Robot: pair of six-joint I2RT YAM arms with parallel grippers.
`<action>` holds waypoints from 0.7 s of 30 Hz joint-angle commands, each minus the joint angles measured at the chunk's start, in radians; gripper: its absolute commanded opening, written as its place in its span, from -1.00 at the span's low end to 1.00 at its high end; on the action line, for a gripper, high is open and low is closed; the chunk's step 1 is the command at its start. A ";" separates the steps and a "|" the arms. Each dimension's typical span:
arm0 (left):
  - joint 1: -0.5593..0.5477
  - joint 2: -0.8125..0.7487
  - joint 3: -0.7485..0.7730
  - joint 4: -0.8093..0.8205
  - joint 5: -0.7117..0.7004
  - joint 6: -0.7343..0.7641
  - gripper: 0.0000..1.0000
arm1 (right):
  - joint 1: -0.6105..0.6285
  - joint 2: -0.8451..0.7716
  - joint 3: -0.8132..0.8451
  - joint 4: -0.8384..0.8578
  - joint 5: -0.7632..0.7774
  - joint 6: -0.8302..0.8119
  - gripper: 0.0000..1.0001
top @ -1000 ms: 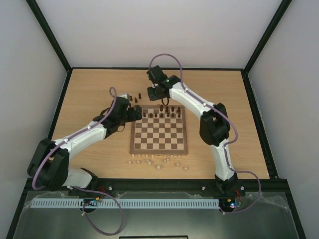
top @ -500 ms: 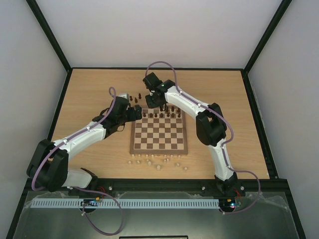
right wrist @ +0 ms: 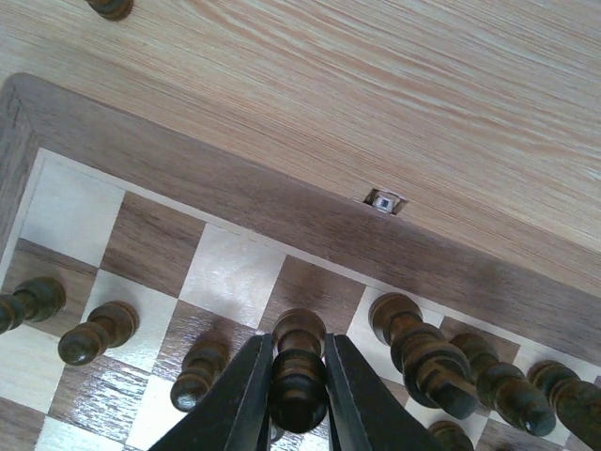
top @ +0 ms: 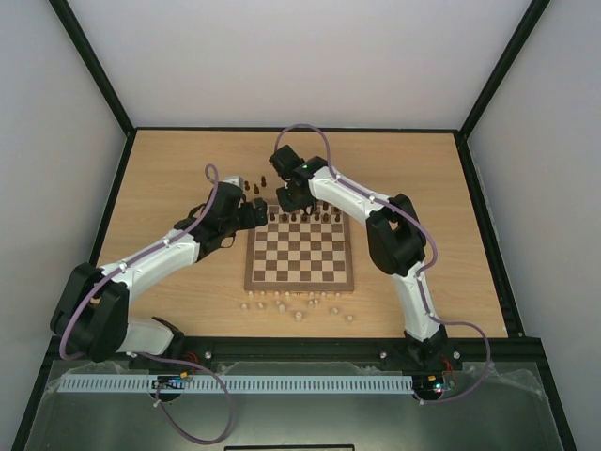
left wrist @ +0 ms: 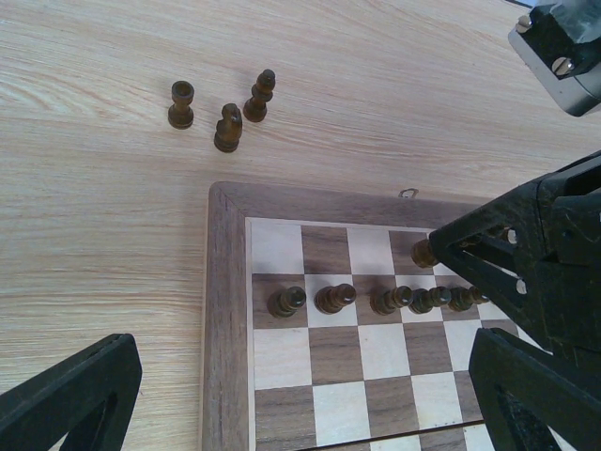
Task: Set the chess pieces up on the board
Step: Place the chess piece on the chessboard.
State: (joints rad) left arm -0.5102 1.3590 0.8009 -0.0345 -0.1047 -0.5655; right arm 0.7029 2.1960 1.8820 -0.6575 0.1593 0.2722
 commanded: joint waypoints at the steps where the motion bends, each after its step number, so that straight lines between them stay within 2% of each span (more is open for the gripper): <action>1: -0.001 -0.021 -0.014 0.018 0.000 -0.004 0.98 | 0.005 0.025 -0.015 -0.045 0.017 -0.007 -0.66; 21: 0.000 -0.026 -0.015 0.018 -0.001 -0.005 0.98 | 0.005 0.060 0.012 -0.024 0.045 -0.008 -0.67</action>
State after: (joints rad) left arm -0.5102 1.3590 0.8009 -0.0345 -0.1047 -0.5655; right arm 0.7025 2.2272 1.8759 -0.6525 0.1848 0.2722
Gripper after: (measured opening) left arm 0.988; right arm 0.168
